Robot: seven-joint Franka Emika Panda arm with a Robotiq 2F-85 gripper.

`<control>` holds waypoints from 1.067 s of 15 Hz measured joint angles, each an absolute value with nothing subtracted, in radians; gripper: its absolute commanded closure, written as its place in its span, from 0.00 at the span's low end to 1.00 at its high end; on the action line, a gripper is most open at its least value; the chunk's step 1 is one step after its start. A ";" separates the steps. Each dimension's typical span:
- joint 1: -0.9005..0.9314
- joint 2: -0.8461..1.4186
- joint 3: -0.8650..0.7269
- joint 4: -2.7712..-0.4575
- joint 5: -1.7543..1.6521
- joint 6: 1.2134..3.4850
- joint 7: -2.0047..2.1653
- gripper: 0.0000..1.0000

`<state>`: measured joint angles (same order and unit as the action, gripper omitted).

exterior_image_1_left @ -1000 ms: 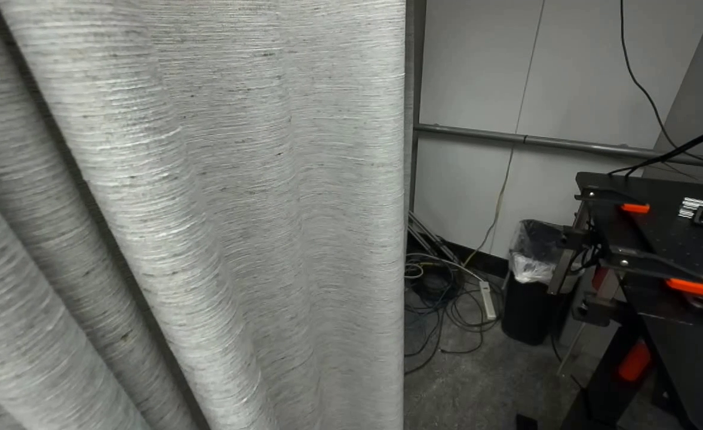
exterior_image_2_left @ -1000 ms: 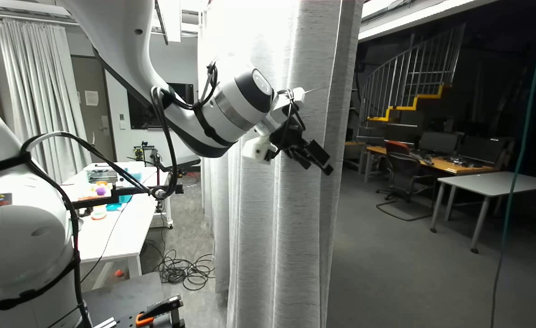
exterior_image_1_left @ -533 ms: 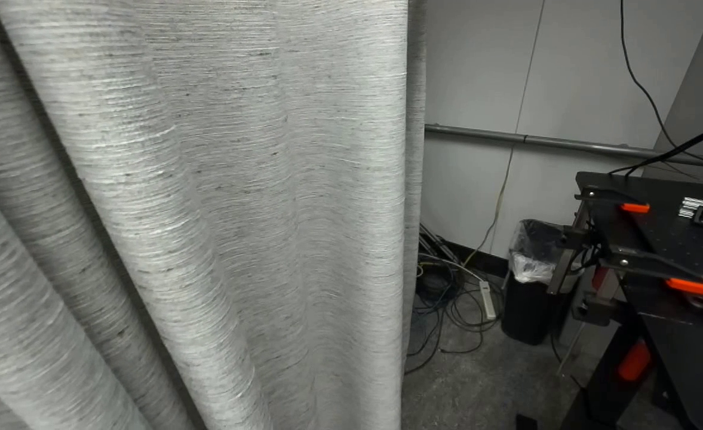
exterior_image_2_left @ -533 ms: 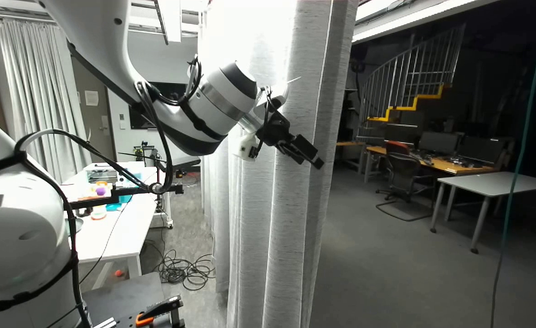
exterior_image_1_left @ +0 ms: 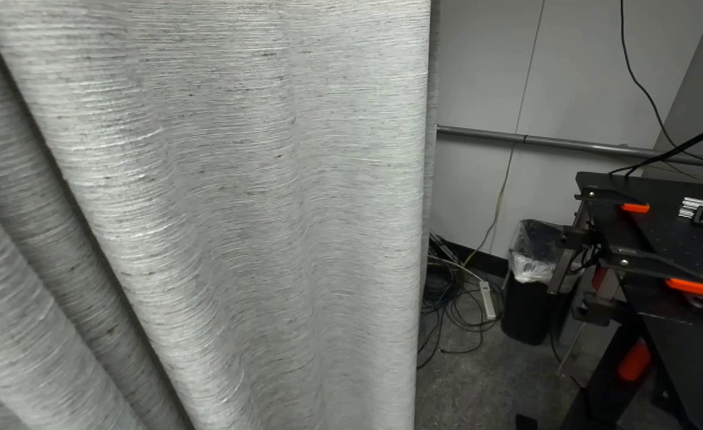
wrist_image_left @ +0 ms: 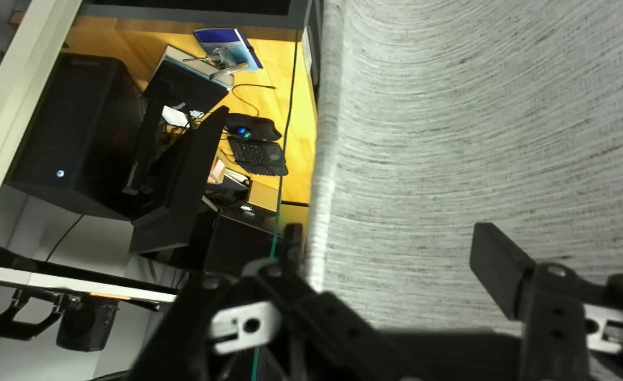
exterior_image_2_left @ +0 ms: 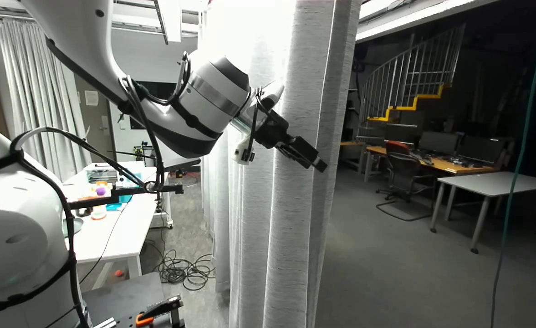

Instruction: Draw the curtain

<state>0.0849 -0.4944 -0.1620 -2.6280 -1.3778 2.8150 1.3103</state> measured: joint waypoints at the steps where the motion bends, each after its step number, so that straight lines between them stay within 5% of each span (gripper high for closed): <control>1: 0.080 -0.501 -0.161 -2.631 -1.386 2.809 1.313 0.57; 7: 0.051 -0.535 -0.161 -2.661 -1.410 2.801 1.314 0.99; 16: -0.002 -0.574 -0.174 -2.703 -1.410 2.801 1.314 0.99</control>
<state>-0.0025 -0.5741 -0.1743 -2.7028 -1.4103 2.8012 1.3138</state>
